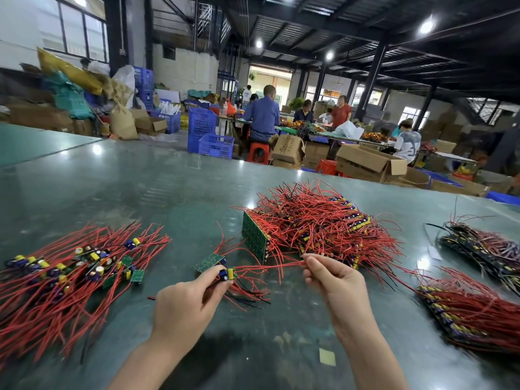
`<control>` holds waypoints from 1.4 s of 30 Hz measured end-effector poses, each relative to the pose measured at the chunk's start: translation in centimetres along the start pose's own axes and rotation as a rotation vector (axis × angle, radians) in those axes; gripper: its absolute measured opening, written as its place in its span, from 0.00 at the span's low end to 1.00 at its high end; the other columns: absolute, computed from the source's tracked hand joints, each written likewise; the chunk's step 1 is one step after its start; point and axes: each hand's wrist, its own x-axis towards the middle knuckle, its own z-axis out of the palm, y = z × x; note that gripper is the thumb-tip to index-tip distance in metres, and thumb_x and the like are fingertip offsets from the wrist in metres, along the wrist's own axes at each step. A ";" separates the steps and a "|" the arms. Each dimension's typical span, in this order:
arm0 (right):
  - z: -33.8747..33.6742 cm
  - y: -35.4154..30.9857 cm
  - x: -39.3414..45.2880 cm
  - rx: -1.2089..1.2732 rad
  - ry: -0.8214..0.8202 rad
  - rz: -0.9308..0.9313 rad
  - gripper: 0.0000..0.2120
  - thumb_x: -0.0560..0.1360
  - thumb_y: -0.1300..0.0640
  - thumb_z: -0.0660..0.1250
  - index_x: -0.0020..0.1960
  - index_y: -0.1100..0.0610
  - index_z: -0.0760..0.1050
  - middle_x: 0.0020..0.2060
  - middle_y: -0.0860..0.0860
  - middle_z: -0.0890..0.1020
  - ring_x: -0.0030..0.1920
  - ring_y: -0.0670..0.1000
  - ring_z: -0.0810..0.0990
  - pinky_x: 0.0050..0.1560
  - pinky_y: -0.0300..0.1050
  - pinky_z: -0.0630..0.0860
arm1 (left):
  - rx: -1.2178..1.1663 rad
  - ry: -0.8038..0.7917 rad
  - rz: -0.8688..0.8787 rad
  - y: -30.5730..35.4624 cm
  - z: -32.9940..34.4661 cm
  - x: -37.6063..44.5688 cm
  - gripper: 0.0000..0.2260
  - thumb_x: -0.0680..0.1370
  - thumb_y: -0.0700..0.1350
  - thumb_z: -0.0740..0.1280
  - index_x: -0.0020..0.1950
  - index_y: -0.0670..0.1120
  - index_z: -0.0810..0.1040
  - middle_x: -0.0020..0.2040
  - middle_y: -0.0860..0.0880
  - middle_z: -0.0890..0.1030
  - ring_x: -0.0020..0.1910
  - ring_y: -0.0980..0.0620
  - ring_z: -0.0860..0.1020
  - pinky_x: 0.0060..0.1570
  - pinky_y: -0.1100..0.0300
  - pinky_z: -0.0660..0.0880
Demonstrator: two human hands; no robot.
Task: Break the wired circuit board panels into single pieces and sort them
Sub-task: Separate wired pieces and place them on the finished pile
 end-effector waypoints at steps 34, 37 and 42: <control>-0.2 1.3 0.3 -0.363 0.494 -0.345 0.12 0.72 0.60 0.73 0.31 0.53 0.77 0.26 0.44 0.78 0.29 0.40 0.73 0.33 0.28 0.67 | -0.084 -0.124 0.019 1.7 1.1 -0.8 0.15 0.72 0.59 0.60 0.45 0.55 0.83 0.24 0.57 0.77 0.23 0.57 0.75 0.19 0.67 0.64; -0.1 1.4 0.2 -0.425 0.509 -0.449 0.12 0.72 0.61 0.72 0.32 0.53 0.75 0.28 0.45 0.77 0.31 0.41 0.72 0.34 0.28 0.67 | -0.097 -0.126 0.027 2.0 1.3 -0.9 0.15 0.72 0.59 0.60 0.45 0.54 0.84 0.24 0.58 0.78 0.24 0.58 0.75 0.20 0.66 0.65; 0.3 1.2 0.3 0.209 0.393 -0.078 0.09 0.72 0.59 0.71 0.33 0.55 0.77 0.25 0.44 0.75 0.29 0.42 0.68 0.32 0.31 0.69 | -0.147 -0.150 -0.046 2.2 0.9 -1.0 0.16 0.73 0.60 0.60 0.44 0.53 0.84 0.25 0.56 0.78 0.24 0.57 0.75 0.21 0.64 0.67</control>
